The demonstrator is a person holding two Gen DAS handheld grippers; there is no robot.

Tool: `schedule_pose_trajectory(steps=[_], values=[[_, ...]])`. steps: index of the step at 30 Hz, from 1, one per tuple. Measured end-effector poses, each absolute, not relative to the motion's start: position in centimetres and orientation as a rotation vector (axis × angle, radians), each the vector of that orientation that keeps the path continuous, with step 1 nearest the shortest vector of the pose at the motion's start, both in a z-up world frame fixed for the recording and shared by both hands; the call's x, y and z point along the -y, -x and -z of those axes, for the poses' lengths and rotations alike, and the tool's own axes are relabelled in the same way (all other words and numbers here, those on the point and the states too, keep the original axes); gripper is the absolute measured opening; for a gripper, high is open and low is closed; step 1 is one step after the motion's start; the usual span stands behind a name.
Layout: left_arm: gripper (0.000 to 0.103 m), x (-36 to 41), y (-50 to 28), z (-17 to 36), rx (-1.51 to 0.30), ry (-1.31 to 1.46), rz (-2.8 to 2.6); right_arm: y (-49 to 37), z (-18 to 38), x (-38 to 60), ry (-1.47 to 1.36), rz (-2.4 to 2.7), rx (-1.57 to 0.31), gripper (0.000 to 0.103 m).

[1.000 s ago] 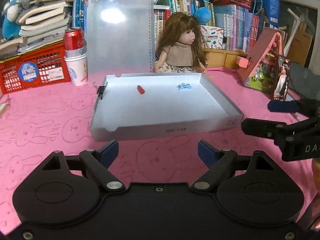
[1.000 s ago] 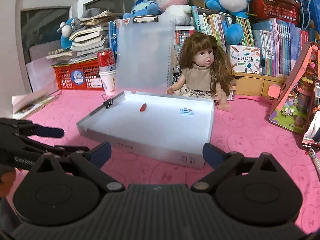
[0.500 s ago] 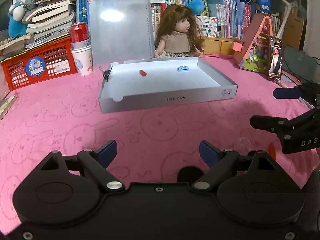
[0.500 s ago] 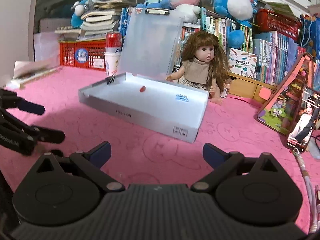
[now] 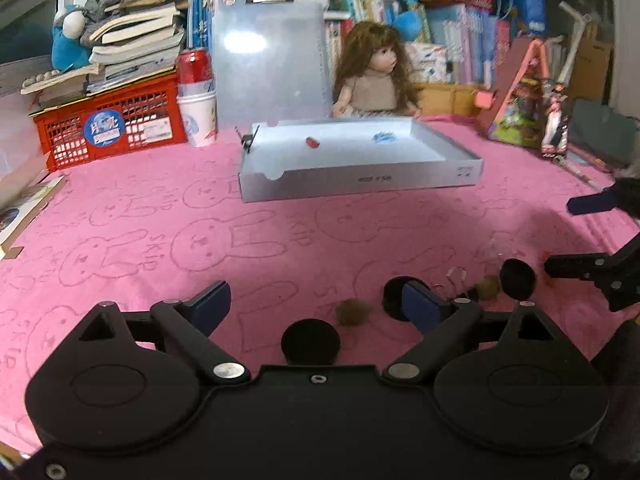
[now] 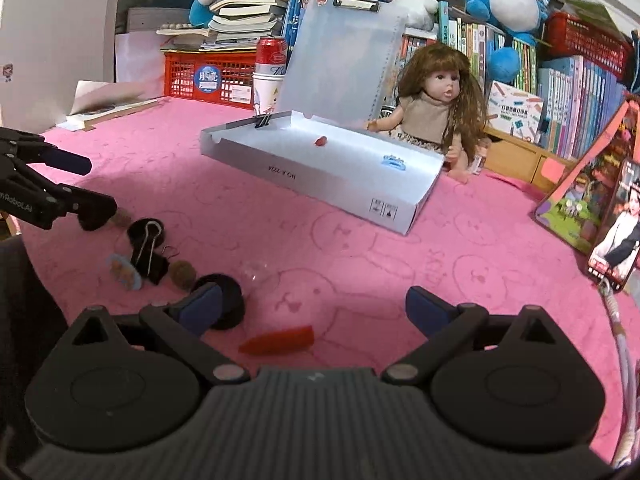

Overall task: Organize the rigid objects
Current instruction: 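Grasp the orange-red marker with the right tool while the left tool grasps a black round lid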

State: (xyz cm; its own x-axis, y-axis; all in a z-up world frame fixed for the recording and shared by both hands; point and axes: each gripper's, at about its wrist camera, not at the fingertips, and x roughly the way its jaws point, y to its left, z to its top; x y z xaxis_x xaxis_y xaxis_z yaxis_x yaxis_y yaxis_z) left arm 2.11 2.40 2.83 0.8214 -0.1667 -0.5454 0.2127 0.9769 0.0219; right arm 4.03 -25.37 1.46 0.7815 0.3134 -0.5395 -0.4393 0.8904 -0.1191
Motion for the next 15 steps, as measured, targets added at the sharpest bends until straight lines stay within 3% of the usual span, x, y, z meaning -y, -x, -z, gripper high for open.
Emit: schedule_pose_trajectory(steps=[8,15], values=[[0.091,-2.5,-1.2,-1.8,-0.59,-0.113,0.203,-3.5,-0.7,26.0,0.225,-0.406,-0.526,0.097],[0.083,-2.9,-1.3,-1.2,-0.622,-0.085,0.218,-3.2,-0.1,26.2,0.218,-0.429,-0.538,0.092]])
